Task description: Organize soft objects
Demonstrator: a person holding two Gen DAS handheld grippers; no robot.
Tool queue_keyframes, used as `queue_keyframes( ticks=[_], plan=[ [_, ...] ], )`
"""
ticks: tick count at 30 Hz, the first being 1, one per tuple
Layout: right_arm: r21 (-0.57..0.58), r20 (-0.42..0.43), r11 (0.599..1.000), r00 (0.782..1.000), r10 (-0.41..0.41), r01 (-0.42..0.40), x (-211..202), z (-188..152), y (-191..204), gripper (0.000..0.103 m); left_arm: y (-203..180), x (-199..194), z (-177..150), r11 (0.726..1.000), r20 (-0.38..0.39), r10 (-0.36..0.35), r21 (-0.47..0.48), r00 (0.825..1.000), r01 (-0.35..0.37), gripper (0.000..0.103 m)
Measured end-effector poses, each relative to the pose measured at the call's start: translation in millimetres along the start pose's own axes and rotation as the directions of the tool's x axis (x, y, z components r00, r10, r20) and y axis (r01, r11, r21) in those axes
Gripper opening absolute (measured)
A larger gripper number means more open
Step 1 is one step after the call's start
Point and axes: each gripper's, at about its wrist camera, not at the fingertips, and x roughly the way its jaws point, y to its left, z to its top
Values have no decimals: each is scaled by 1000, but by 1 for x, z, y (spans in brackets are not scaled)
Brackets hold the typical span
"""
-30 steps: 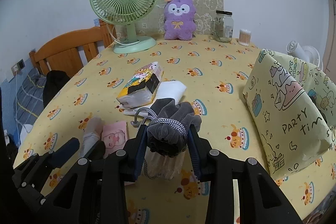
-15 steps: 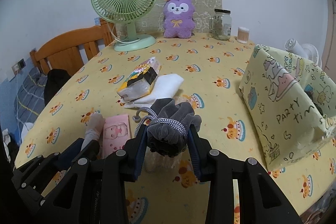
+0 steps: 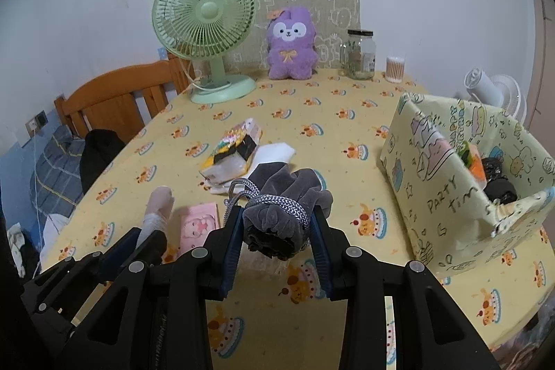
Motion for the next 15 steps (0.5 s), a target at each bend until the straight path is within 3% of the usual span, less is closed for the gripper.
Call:
queue_keyframes(
  ticks=[15],
  plan=[
    [-3,44,1000,999,15,-14,-24,26,-2,41,-7,-26,23,1000,49,-7,8,999,7,13]
  ],
)
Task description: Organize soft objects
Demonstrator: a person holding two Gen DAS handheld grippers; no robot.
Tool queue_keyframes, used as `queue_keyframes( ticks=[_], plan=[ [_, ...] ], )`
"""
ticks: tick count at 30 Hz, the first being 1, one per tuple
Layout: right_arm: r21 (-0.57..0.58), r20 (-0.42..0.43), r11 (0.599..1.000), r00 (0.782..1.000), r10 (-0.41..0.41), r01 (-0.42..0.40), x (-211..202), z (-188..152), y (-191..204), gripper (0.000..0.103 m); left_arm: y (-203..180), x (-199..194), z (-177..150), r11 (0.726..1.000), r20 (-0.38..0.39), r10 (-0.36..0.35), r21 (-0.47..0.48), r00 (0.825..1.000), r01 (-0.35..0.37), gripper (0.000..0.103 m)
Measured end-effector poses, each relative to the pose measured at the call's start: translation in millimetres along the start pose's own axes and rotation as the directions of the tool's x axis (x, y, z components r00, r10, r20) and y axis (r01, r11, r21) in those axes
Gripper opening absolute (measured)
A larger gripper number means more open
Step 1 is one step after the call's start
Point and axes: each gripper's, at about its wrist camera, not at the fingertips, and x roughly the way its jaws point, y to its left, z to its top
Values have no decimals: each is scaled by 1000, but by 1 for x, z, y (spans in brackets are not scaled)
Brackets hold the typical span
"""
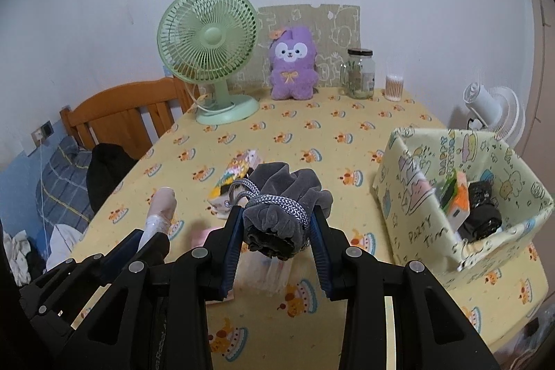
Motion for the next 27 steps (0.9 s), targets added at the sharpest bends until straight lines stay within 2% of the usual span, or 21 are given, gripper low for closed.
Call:
queue_keyframes(
  ticks=[16,27],
  plan=[
    [16,55,1000,998,5,-6,-27,29,-20,41,-23,-23,25,1000,53,-9,24,999,8,13],
    [28,80,1000,997,-1,-2,-37,42,-49,41,-55,-30,36,998,83,-29,52,996,25,13]
  ],
)
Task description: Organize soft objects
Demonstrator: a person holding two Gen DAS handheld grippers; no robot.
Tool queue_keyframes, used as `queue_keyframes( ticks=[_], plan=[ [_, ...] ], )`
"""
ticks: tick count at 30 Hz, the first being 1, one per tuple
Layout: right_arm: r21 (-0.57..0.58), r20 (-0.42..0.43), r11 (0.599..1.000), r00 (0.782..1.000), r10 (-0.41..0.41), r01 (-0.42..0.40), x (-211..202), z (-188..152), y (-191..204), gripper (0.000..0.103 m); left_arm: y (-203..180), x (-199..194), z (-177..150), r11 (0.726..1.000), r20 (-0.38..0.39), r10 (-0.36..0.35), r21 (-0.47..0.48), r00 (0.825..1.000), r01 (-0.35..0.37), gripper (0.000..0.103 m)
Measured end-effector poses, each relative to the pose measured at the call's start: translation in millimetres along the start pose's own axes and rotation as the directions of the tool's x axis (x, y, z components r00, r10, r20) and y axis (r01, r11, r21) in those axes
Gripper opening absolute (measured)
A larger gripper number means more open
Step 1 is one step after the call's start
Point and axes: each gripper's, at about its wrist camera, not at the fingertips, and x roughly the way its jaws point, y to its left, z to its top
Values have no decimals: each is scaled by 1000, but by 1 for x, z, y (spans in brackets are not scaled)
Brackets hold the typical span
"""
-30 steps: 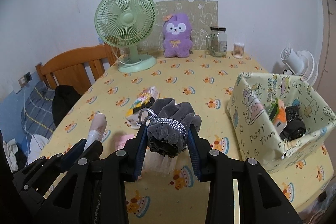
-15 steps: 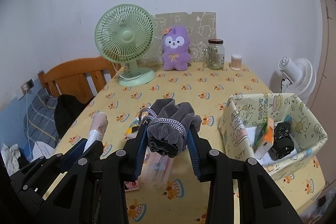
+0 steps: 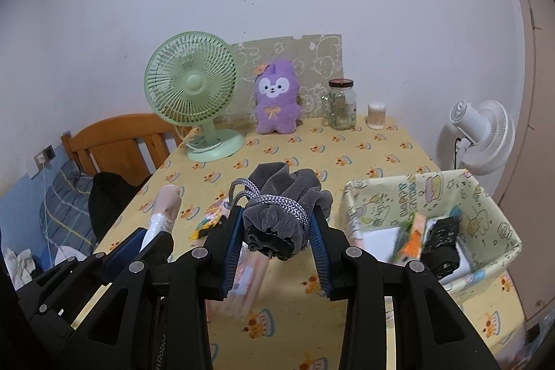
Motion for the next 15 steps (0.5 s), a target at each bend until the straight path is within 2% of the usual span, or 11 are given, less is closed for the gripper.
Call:
queue_keyframes(
  ticks=[15],
  plan=[
    [-6,38,1000,999,-25,26,-9,14,-40,41,-43,6,15,999,19,-36,17,999,36,13]
  ],
)
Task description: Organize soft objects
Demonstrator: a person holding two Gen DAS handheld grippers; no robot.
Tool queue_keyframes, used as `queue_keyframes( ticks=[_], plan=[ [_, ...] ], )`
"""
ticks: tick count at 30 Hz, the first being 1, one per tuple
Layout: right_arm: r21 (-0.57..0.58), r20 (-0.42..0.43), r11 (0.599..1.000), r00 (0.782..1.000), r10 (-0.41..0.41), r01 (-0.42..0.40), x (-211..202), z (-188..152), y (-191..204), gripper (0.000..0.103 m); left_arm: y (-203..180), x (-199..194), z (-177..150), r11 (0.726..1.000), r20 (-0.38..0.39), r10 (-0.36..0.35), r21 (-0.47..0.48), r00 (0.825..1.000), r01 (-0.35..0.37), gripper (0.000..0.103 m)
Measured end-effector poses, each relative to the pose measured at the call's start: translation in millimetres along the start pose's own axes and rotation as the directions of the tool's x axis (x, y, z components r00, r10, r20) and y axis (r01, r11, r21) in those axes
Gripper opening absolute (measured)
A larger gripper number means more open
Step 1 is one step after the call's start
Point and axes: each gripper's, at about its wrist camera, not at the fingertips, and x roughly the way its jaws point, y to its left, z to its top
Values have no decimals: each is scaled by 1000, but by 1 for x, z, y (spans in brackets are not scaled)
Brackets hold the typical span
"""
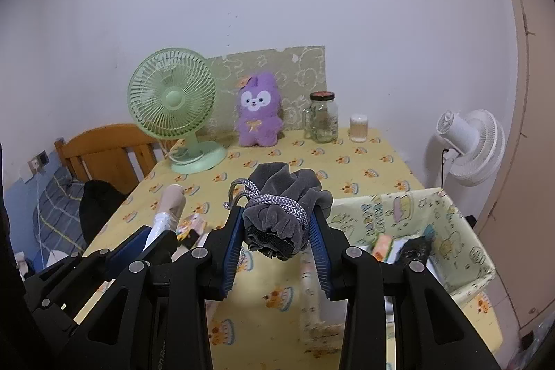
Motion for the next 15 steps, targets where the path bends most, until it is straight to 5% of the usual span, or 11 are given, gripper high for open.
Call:
queue_keyframes(
  ticks=[15],
  plan=[
    [42,18,997,998,-58,57,-5,5,-44,41,-47,10,9,996,5,-66,54,998,66,13]
  ],
)
